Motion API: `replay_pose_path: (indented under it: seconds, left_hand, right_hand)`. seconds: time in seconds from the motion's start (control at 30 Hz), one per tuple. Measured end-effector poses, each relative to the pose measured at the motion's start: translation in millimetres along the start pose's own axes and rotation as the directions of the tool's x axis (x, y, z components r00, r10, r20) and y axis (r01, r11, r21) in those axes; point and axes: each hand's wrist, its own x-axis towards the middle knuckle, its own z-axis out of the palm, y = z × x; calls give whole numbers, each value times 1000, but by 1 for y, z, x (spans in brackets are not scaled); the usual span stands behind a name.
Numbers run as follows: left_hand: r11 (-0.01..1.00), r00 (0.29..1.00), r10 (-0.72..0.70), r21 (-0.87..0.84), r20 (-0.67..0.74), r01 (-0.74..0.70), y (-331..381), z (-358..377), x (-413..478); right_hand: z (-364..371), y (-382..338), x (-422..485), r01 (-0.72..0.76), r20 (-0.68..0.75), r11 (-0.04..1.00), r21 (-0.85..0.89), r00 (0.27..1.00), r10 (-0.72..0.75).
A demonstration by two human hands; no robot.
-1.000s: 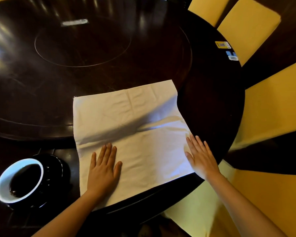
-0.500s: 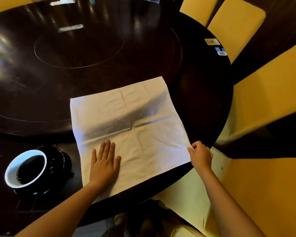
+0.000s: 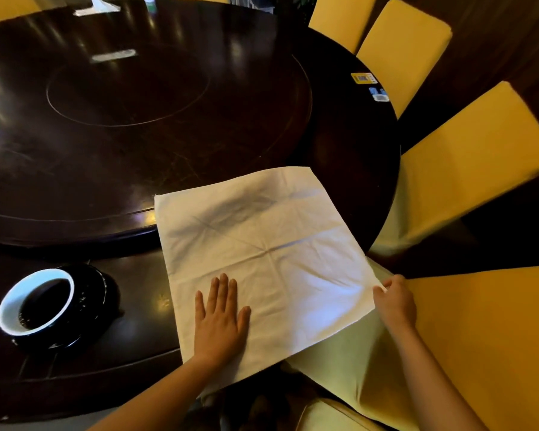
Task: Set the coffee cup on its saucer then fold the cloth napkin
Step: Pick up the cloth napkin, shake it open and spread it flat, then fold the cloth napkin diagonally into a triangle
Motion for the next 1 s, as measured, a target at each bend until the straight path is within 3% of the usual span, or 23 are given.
replay_pose_path:
  seconds: [0.1, 0.2, 0.27, 0.37, 0.5, 0.63, 0.8, 1.0]
  left_hand:
    - [1000, 1000, 4, 5, -22, -4, 2, -2, -1]
    - [995, 997, -6, -95, 81, 14, 8, -18, 4]
    - [962, 999, 2, -273, 47, 11, 20, -35, 11]
    - [794, 1000, -2, -608, -23, -12, 45, -70, 28]
    - [600, 981, -169, -799, -99, 22, 49, -119, 59]
    - [505, 929, -365, -850, -54, 149, 15, -143, 87]
    - [466, 854, -518, -854, -50, 233, -28, -161, 115]
    - [462, 819, -573, -813, 31, 355, -71, -161, 140]
  right_hand:
    - [-9, -17, -4, 109, -11, 980, 164, 994, -109]
    - [-7, -54, -8, 177, 83, 906, 385, 971, -225]
    - [1, -86, -13, 163, 153, 850, 500, 950, -272]
    - [12, -142, -31, 114, 303, 768, 630, 875, -379]
    - [32, -212, -55, 183, 391, 761, 623, 770, -505]
    - [56, -264, -64, 296, 396, 771, 564, 723, -567]
    - [90, -315, -74, 397, 361, 783, 479, 724, -588]
    - [133, -361, -75, 510, 367, 776, 372, 687, -627]
